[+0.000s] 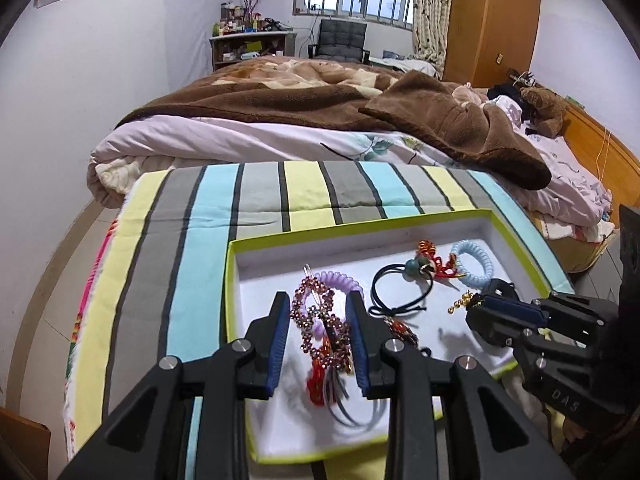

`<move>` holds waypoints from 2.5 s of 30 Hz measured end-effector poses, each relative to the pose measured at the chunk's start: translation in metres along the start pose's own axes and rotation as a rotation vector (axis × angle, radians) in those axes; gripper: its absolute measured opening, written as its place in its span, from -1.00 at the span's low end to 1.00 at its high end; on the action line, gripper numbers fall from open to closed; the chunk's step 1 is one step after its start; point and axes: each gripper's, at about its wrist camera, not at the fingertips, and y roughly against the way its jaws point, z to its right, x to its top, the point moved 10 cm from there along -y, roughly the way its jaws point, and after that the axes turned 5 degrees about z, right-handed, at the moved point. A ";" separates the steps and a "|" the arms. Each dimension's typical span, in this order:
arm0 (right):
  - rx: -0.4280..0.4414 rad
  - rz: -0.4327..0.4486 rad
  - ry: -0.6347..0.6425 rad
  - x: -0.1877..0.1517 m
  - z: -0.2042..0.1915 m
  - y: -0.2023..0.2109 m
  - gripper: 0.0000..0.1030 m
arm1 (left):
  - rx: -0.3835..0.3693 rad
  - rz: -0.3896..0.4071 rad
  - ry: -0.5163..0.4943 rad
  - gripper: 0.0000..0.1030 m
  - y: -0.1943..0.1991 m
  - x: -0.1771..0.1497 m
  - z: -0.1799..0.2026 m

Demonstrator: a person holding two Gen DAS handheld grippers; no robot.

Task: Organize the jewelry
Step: 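Carry the pink clip and gold ornament into the green box, then open both grippers to release the pieces and lift away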

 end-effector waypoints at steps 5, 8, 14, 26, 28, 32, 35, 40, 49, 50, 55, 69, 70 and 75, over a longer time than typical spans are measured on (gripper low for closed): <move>-0.012 -0.029 0.029 -0.006 0.001 -0.010 -0.69 | -0.009 -0.019 0.003 -0.42 -0.014 -0.002 0.001; -0.013 -0.040 0.048 -0.009 -0.002 -0.014 -0.69 | -0.018 -0.050 0.005 -0.42 -0.023 -0.008 0.001; -0.036 -0.051 0.086 -0.011 -0.003 -0.017 -0.69 | -0.026 -0.074 0.026 -0.42 -0.030 -0.017 0.001; -0.043 -0.048 0.091 -0.011 -0.001 -0.019 -0.69 | -0.027 -0.076 0.029 -0.42 -0.030 -0.019 0.002; -0.044 -0.046 0.088 -0.011 -0.001 -0.019 -0.68 | -0.027 -0.075 0.031 -0.42 -0.030 -0.019 0.002; -0.043 -0.046 0.084 -0.011 -0.001 -0.019 -0.68 | -0.031 -0.076 0.038 -0.41 -0.030 -0.020 0.002; -0.041 -0.043 0.075 -0.010 0.000 -0.018 -0.67 | -0.039 -0.075 0.050 -0.40 -0.029 -0.020 0.002; -0.050 -0.030 0.062 -0.007 0.001 -0.015 -0.66 | -0.044 -0.065 0.044 -0.32 -0.025 -0.018 0.004; -0.054 -0.014 0.039 -0.005 0.001 -0.007 -0.56 | -0.027 -0.050 0.058 -0.18 -0.014 -0.016 0.002; -0.057 -0.012 0.036 -0.005 0.001 -0.006 -0.55 | -0.026 -0.048 0.057 -0.17 -0.013 -0.016 0.002; -0.062 0.013 0.000 -0.003 0.003 0.006 -0.03 | -0.026 -0.019 0.091 -0.06 0.002 -0.015 0.002; -0.115 0.083 -0.086 -0.022 0.007 0.057 -0.01 | 0.141 0.072 0.068 0.02 0.052 -0.038 0.011; -0.120 0.087 -0.087 -0.024 0.007 0.061 -0.01 | 0.153 0.073 0.062 0.02 0.055 -0.041 0.012; -0.159 0.097 -0.078 -0.035 0.003 0.076 -0.01 | 0.169 0.093 0.062 0.02 0.068 -0.051 0.019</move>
